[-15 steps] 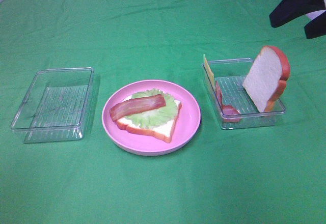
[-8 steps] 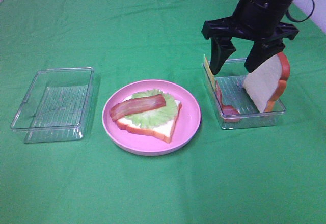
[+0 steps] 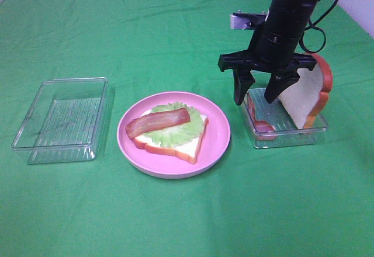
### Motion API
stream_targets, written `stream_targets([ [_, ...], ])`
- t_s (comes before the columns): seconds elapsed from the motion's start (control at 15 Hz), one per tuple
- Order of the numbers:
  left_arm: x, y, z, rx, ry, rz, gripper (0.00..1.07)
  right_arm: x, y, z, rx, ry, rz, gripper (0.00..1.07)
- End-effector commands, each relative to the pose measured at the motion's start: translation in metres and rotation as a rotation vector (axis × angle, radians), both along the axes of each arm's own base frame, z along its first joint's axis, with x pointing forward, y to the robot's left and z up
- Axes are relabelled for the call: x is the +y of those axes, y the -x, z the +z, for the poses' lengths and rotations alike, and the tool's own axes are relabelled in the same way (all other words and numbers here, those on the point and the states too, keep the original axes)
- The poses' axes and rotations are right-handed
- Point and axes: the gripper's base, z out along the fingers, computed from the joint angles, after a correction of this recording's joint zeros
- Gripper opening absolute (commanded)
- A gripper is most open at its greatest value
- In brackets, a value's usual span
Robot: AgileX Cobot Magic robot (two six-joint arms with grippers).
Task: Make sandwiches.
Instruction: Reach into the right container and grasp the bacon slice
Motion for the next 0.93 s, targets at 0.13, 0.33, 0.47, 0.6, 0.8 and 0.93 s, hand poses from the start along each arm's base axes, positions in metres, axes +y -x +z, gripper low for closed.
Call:
stream_targets([
  [0.13,0.001,0.003,0.000,-0.028,0.011,-0.003,0.79,0.002,-0.004,-0.010,0.002,-0.002,-0.015,0.56],
  [0.33,0.001,0.003,0.000,-0.028,0.011,-0.003,0.79,0.002,-0.005,-0.015,0.013,0.003,-0.018,0.35],
  [0.47,0.001,0.003,0.000,-0.028,0.011,-0.003,0.79,0.002,-0.005,-0.015,0.016,0.004,-0.018,0.08],
  [0.6,0.001,0.003,0.000,-0.028,0.011,-0.003,0.79,0.002,-0.004,-0.015,0.020,0.005,-0.017,0.00],
  [0.8,0.001,0.003,0.000,-0.028,0.011,-0.003,0.79,0.001,-0.002,-0.009,0.041,0.011,-0.008,0.00],
  [0.93,0.001,0.003,0.000,-0.028,0.011,-0.003,0.79,0.000,0.001,0.015,0.040,0.015,0.018,0.00],
])
